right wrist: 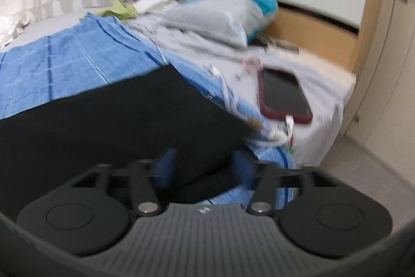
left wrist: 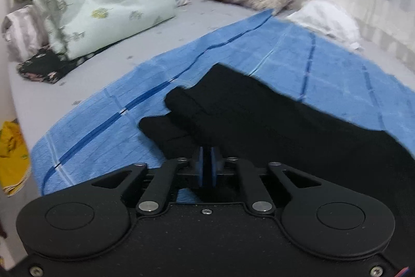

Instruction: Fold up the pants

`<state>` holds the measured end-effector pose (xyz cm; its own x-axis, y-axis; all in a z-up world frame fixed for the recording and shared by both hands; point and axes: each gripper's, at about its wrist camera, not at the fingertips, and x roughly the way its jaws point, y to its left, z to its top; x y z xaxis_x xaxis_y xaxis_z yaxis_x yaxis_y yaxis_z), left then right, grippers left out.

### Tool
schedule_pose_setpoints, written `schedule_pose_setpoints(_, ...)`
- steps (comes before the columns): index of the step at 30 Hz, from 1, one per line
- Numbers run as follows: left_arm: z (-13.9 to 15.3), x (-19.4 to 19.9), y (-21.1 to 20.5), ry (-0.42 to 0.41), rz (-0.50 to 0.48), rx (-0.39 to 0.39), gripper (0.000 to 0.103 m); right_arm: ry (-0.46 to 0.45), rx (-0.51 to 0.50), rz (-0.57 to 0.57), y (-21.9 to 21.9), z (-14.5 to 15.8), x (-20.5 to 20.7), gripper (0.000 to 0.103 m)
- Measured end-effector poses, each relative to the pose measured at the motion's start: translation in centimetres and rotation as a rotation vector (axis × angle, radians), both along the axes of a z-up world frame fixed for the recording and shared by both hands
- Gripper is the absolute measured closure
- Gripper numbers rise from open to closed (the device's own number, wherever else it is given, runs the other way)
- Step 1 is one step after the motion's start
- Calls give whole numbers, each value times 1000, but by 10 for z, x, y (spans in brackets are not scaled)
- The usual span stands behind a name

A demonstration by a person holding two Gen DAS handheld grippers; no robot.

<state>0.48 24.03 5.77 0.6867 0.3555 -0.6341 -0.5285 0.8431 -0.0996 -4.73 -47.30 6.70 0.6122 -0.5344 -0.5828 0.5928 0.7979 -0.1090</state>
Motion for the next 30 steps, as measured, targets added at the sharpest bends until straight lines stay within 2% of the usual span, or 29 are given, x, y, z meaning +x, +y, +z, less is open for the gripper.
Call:
schedule_pose_setpoints(4, 14, -6, 3, -61, -33, -18, 72, -43, -105, 89, 40, 20, -4, 28)
schedule_pose_setpoints(6, 18, -5, 7, -80, -53, -39, 68, -84, -104, 202, 70, 28, -3, 25)
schedule_pose_setpoints(8, 19, -1, 12, -90, -58, -68, 54, -109, -96, 345, 106, 31, 4, 23)
schedule_pose_setpoints(10, 15, 6, 18, -85, -56, -91, 48, -123, -86, 496, 147, 29, 14, 21)
schedule_pose_setpoints(12, 9, 14, 23, -70, -35, -110, 47, -131, -78, 639, 188, 24, 24, 20)
schedule_pose_setpoints(17, -9, 30, 45, -73, 14, -226, 46, -91, -79, 973, 305, 4, 38, 20)
schedule_pose_setpoints(22, -16, 41, 57, -95, 21, -257, 39, -58, -97, 1212, 390, -8, 29, 19)
schedule_pose_setpoints(24, -19, 45, 58, -96, 27, -256, 39, -42, -78, 1263, 406, -13, 25, 19)
schedule_pose_setpoints(26, -22, 48, 58, -98, 36, -245, 44, -25, -72, 1293, 423, -16, 23, 19)
schedule_pose_setpoints(28, -23, 48, 57, -97, 54, -214, 51, -12, -74, 1297, 432, -19, 23, 19)
schedule_pose_setpoints(30, -25, 50, 57, -104, 54, -206, 51, -13, -57, 1296, 437, -21, 28, 19)
